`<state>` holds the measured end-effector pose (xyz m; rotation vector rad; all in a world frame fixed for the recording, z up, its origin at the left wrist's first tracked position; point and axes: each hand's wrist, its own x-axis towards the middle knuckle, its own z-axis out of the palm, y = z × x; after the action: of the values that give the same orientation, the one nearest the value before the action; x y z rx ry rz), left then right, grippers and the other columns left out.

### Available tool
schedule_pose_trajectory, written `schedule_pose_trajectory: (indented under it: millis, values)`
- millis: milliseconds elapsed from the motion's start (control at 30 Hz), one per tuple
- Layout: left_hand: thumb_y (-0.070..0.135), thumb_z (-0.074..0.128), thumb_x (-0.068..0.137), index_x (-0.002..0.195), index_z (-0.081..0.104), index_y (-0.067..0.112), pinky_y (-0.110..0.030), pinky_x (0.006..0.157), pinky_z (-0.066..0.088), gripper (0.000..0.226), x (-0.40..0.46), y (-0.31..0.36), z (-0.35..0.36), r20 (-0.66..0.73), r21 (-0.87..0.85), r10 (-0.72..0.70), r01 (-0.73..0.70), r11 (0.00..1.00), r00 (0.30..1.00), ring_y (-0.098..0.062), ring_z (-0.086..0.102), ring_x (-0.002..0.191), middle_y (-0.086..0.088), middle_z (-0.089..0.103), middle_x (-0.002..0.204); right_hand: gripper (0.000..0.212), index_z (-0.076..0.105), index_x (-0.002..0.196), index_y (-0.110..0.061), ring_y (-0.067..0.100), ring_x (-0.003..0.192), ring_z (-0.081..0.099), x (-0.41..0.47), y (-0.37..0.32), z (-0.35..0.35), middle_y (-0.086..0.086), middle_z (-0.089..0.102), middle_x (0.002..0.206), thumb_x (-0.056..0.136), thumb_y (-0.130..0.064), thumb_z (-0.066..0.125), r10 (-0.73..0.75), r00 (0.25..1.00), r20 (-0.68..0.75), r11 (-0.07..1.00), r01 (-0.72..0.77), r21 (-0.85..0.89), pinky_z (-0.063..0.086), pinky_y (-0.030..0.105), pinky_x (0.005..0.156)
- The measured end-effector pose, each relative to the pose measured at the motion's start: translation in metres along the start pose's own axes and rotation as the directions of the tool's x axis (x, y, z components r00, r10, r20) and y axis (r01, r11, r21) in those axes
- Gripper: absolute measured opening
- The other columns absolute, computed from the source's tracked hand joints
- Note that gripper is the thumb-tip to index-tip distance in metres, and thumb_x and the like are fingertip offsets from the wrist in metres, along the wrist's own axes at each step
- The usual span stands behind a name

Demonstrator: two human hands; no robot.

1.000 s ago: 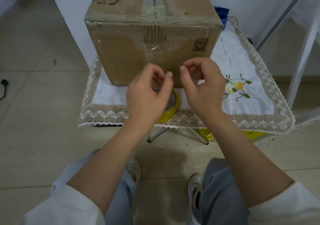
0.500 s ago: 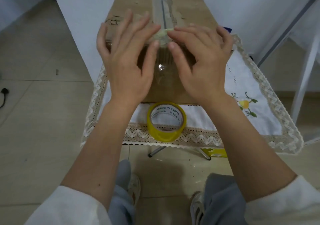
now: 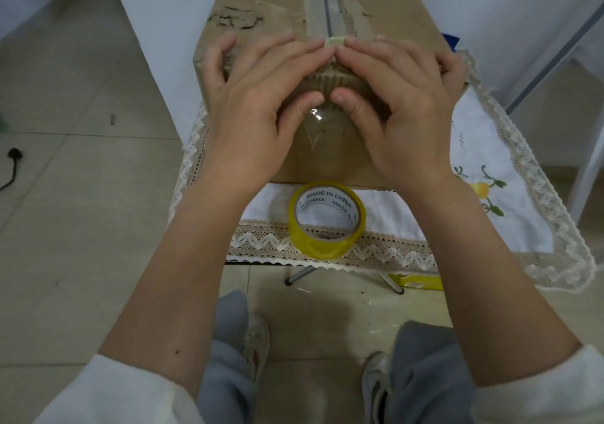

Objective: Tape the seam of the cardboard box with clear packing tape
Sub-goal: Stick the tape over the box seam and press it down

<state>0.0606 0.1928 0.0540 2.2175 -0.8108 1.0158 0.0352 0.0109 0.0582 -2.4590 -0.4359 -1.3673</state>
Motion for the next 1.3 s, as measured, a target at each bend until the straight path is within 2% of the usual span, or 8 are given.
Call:
schedule_pose_trajectory:
  millis: [400, 500, 600, 700, 800, 900, 1033, 1300]
  values:
    - [0.027, 0.065, 0.095, 0.126, 0.063, 0.013, -0.042, 0.12, 0.009, 0.034, -0.019, 0.006, 0.002, -0.122, -0.057, -0.035, 0.028, 0.998, 0.992, -0.028, 0.043, 0.139, -0.005, 0.058, 0.138, 0.039, 0.062, 0.128, -0.026, 0.015, 0.125, 0.052, -0.001, 0.001, -0.005, -0.013, 0.06, 0.132, 0.096, -0.049, 0.055, -0.002, 0.997, 0.074, 1.0, 0.003, -0.016, 0.025, 0.04, 0.102]
    - [0.012, 0.064, 0.095, 0.121, 0.065, 0.004, -0.048, 0.117, 0.024, 0.027, -0.025, 0.012, 0.004, -0.229, -0.08, -0.082, 0.066, 0.995, 0.97, -0.034, 0.046, 0.133, -0.015, 0.059, 0.134, 0.045, 0.061, 0.129, -0.025, 0.017, 0.128, 0.05, -0.001, 0.001, -0.008, -0.01, 0.059, 0.134, 0.092, -0.051, 0.06, -0.002, 0.994, 0.107, 1.0, 0.004, -0.017, 0.024, 0.045, 0.107]
    - [0.006, 0.062, 0.093, 0.097, 0.062, 0.001, -0.042, 0.086, 0.05, 0.006, -0.03, 0.029, 0.005, -0.423, -0.271, -0.329, 0.228, 0.935, 0.844, -0.027, 0.06, 0.095, -0.012, 0.064, 0.101, 0.056, 0.061, 0.129, -0.02, 0.021, 0.129, 0.049, -0.008, -0.005, -0.01, -0.001, 0.058, 0.134, 0.085, -0.055, 0.066, 0.024, 0.999, 0.044, 0.997, -0.021, -0.071, 0.027, 0.05, 0.109]
    - [0.022, 0.062, 0.091, 0.09, 0.053, 0.018, -0.028, 0.065, 0.05, 0.009, -0.033, 0.046, 0.006, -0.244, -0.432, -0.636, 0.505, 0.747, 0.732, -0.007, 0.058, 0.068, 0.01, 0.06, 0.078, 0.031, 0.071, 0.107, -0.01, 0.028, 0.104, 0.059, -0.023, -0.015, -0.015, 0.007, 0.068, 0.108, 0.089, -0.036, 0.07, 0.046, 0.978, -0.202, 0.998, -0.056, -0.042, 0.041, 0.039, 0.094]
    - [0.043, 0.055, 0.088, 0.074, 0.057, 0.027, -0.039, 0.069, 0.056, 0.021, -0.038, 0.049, 0.011, 0.004, -0.388, -0.788, 0.727, 0.566, 0.615, -0.012, 0.067, 0.065, 0.009, 0.071, 0.069, 0.016, 0.072, 0.089, -0.007, 0.026, 0.079, 0.062, -0.036, -0.024, -0.018, 0.005, 0.069, 0.084, 0.091, -0.022, 0.068, 0.104, 0.964, -0.246, 0.995, -0.104, 0.013, 0.041, 0.025, 0.079]
    - [0.037, 0.052, 0.093, 0.073, 0.06, 0.025, -0.036, 0.066, 0.057, 0.025, -0.036, 0.053, 0.011, 0.251, -0.453, -0.857, 0.837, 0.308, 0.451, -0.015, 0.07, 0.06, 0.006, 0.075, 0.071, 0.022, 0.071, 0.086, -0.015, 0.014, 0.061, 0.06, -0.044, -0.035, -0.018, -0.004, 0.067, 0.069, 0.094, -0.034, 0.063, 0.345, 0.939, -0.003, 0.935, -0.344, 0.088, 0.05, 0.03, 0.058]
    - [0.026, 0.049, 0.098, 0.087, 0.055, 0.016, -0.024, 0.055, 0.05, 0.016, -0.029, 0.06, 0.005, 0.539, -0.595, -0.812, 0.783, -0.18, 0.223, -0.011, 0.072, 0.065, 0.0, 0.077, 0.078, 0.026, 0.073, 0.086, -0.028, 0.009, 0.06, 0.063, -0.047, -0.043, -0.016, -0.007, 0.065, 0.06, 0.087, -0.052, 0.063, 0.615, 0.694, 0.374, 0.704, -0.697, 0.135, 0.054, 0.032, 0.061]
    - [0.028, 0.058, 0.095, 0.089, 0.059, 0.023, -0.017, 0.055, 0.046, 0.007, -0.029, 0.06, 0.0, 0.74, -0.577, -0.639, 0.686, -0.443, 0.21, -0.002, 0.062, 0.061, 0.009, 0.075, 0.08, 0.009, 0.071, 0.081, -0.022, 0.002, 0.042, 0.043, -0.035, -0.037, -0.023, -0.008, 0.051, 0.053, 0.087, -0.028, 0.07, 0.612, 0.365, 0.702, 0.147, -0.924, 0.353, 0.037, 0.014, 0.043]
